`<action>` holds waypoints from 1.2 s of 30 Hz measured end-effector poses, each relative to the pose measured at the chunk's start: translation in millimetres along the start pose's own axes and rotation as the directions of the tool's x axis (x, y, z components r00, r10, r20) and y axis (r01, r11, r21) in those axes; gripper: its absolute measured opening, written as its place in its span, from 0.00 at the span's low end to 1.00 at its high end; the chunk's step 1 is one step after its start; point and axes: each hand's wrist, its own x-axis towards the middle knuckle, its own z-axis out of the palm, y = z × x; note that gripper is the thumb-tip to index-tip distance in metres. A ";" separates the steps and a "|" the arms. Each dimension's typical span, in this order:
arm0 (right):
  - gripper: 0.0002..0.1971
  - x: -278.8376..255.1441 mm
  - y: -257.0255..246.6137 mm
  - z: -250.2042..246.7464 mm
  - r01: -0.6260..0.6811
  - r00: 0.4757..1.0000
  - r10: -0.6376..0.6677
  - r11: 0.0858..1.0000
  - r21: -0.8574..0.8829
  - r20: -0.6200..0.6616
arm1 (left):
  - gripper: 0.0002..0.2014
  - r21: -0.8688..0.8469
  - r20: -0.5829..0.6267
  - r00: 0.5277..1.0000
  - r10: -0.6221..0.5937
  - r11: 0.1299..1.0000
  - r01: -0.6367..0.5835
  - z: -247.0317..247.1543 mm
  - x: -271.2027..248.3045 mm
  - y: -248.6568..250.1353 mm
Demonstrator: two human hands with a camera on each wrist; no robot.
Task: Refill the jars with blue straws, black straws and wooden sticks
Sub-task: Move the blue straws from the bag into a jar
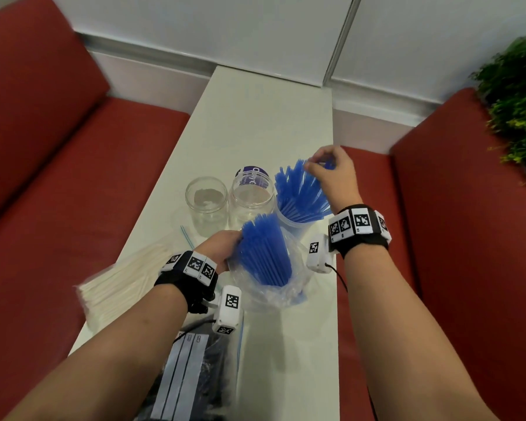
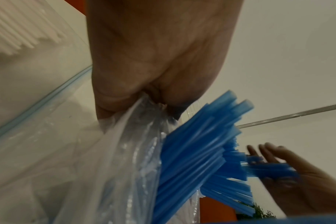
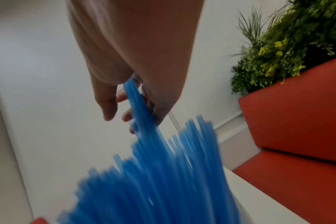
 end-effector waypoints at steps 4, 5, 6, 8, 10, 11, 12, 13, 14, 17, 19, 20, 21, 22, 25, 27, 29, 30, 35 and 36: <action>0.08 -4.8 -2.7 11.5 0.149 0.976 -0.195 0.925 -0.350 -0.098 | 0.09 0.015 0.007 1.000 0.007 1.000 -0.007 -0.5 1.0 -1.0; 0.12 -9.6 4.5 17.2 0.136 0.984 -0.174 0.849 -0.511 -0.027 | 0.09 0.023 0.014 1.000 0.008 1.000 -0.008 -0.4 0.9 -2.0; 0.20 -15.7 12.9 22.6 0.107 0.994 -0.079 0.751 -0.652 0.072 | 0.10 0.027 0.022 1.000 0.004 1.000 -0.005 -0.1 0.5 -3.1; 0.32 -23.9 24.9 28.9 0.080 0.977 0.106 0.613 -0.786 0.182 | 0.11 0.021 0.033 0.999 -0.002 1.000 0.001 0.6 -1.0 -3.3; 0.37 -22.8 27.4 28.5 0.081 0.973 0.121 0.628 -0.774 0.199 | 0.11 0.015 0.033 0.999 -0.001 1.000 0.000 0.7 -2.3 -2.9; 0.38 -20.1 26.6 26.5 0.074 0.978 0.101 0.643 -0.762 0.180 | 0.12 0.013 0.028 1.000 0.000 1.000 0.000 1.0 -2.8 -2.8; 0.39 -18.6 25.6 24.0 0.063 0.988 0.071 0.643 -0.764 0.140 | 0.13 0.008 0.024 1.000 0.000 1.000 0.000 1.1 -2.7 -3.3; 0.40 -17.3 24.7 22.1 0.045 0.995 0.038 0.628 -0.777 0.088 | 0.14 0.005 0.022 1.000 0.003 1.000 -0.003 1.3 -3.3 -3.9; 0.41 -17.7 24.6 21.1 0.016 0.999 0.024 0.608 -0.793 0.039 | 0.15 0.001 0.023 1.000 0.006 1.000 -0.006 1.5 -3.6 -4.4; 0.41 -30.0 27.1 23.2 -0.049 0.982 0.182 0.537 -0.842 0.059 | 0.15 0.006 0.024 1.000 0.007 1.000 -0.007 1.6 -4.3 -5.7; 0.39 -37.6 26.6 22.6 -0.057 0.963 0.250 0.554 -0.831 0.101 | 0.15 0.021 0.019 1.000 0.008 1.000 -0.008 2.5 -5.9 -5.4; 0.37 -39.0 23.1 20.0 -0.058 0.975 0.203 0.611 -0.789 0.086 | 0.15 0.028 0.015 1.000 0.007 1.000 -0.008 3.0 -6.5 -4.9; 0.34 -40.0 18.0 16.7 -0.041 0.993 0.110 0.679 -0.733 0.046 | 0.15 0.033 0.012 1.000 0.008 0.999 -0.008 3.3 -7.2 -4.2; 0.30 -42.0 12.3 12.9 -0.006 1.000 0.001 0.745 -0.667 -0.008 | 0.15 0.035 0.010 1.000 0.007 0.999 -0.008 3.4 -7.8 -3.8; 0.19 -60.5 -3.0 2.8 0.167 0.954 -0.247 0.908 -0.385 -0.170 | 0.15 0.043 0.005 1.000 -0.003 0.999 0.003 3.1 -10.0 -3.6; 0.20 -81.8 -7.8 1.4 0.162 0.956 -0.203 0.967 -0.195 -0.213 | 0.15 0.039 0.009 1.000 -0.001 0.999 0.001 2.8 -9.6 -4.5; 0.21 -105.0 -4.6 4.6 0.022 0.999 -0.022 1.000 -0.013 -0.041 | 0.15 0.016 0.010 1.000 0.004 1.000 -0.004 3.3 -9.7 -5.6; 0.23 -116.5 0.1 7.9 -0.068 0.993 0.066 0.998 0.017 0.103 | 0.16 0.001 0.009 1.000 0.010 1.000 -0.010 4.2 -10.3 -5.9; 0.46 -160.7 30.5 29.1 -0.226 0.845 0.290 0.955 -0.192 0.450 | 0.13 -0.027 0.013 0.999 0.044 0.999 -0.044 11.2 -15.2 -5.3; 0.51 -165.6 36.8 33.0 -0.212 0.852 0.296 0.949 -0.233 0.431 | 0.11 -0.009 0.011 0.999 0.050 0.999 -0.050 11.7 -16.0 -5.2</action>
